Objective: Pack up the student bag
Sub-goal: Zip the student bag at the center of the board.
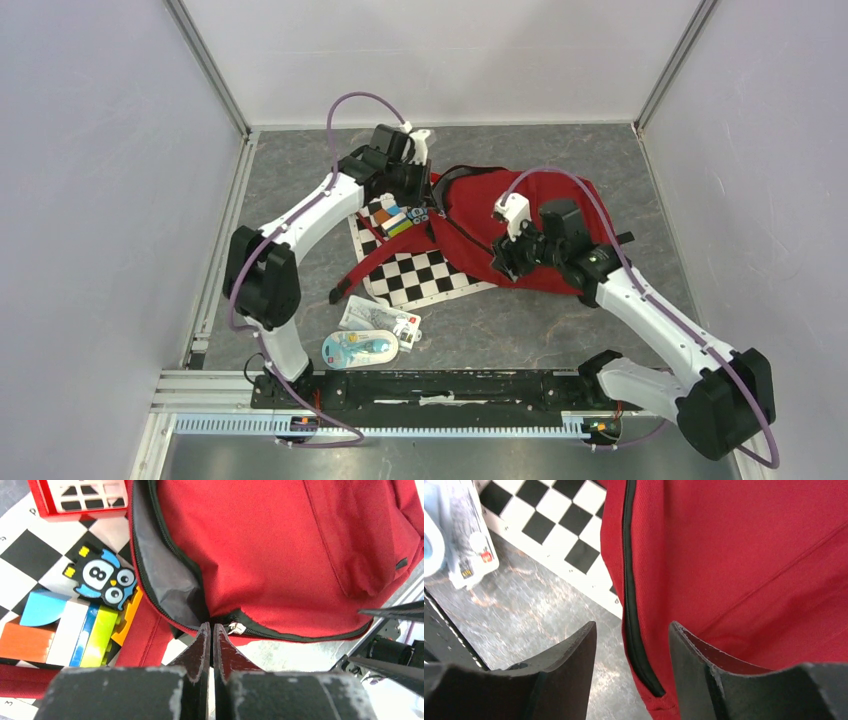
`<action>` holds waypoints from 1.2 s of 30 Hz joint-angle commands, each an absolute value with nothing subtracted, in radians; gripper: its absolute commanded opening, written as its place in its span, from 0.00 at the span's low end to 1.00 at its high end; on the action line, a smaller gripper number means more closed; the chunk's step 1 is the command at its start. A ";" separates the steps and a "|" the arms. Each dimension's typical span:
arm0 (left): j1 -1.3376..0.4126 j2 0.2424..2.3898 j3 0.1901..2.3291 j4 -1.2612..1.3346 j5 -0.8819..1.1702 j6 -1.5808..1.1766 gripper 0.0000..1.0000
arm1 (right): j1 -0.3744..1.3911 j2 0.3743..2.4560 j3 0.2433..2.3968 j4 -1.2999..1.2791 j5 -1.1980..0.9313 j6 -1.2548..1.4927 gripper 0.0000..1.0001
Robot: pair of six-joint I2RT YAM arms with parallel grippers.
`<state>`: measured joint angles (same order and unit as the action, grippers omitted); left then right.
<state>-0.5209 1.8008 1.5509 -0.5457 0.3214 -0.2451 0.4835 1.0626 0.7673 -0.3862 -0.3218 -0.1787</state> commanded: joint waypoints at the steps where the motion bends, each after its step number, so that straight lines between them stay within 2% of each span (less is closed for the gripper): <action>1: -0.493 1.704 1.463 -0.397 0.456 -0.218 0.02 | 0.484 1.122 0.897 -0.322 -0.360 -0.100 0.60; 8: -0.494 1.651 1.381 -0.366 0.466 -0.259 0.02 | 0.501 1.252 0.945 -0.154 -0.415 -0.086 0.61; 19: -0.495 1.623 1.347 -0.358 0.496 -0.261 0.02 | 0.644 1.504 1.096 -0.124 -0.379 -0.152 0.55; 21: -0.494 1.618 1.340 -0.352 0.507 -0.258 0.02 | 0.666 1.531 1.112 -0.130 -0.298 -0.171 0.50; 22: -0.495 1.617 1.337 -0.348 0.510 -0.258 0.02 | 0.675 1.542 1.118 -0.139 -0.276 -0.187 0.43; 24: -0.495 1.617 1.337 -0.341 0.508 -0.258 0.02 | 0.692 1.549 1.129 -0.161 -0.228 -0.212 0.21; 27: -0.494 1.628 1.359 -0.349 0.472 -0.256 0.02 | 0.712 1.516 1.113 -0.184 -0.198 -0.231 0.00; 36: -0.493 1.686 1.466 -0.375 0.403 -0.247 0.02 | 0.733 1.367 0.964 -0.227 -0.211 -0.221 0.00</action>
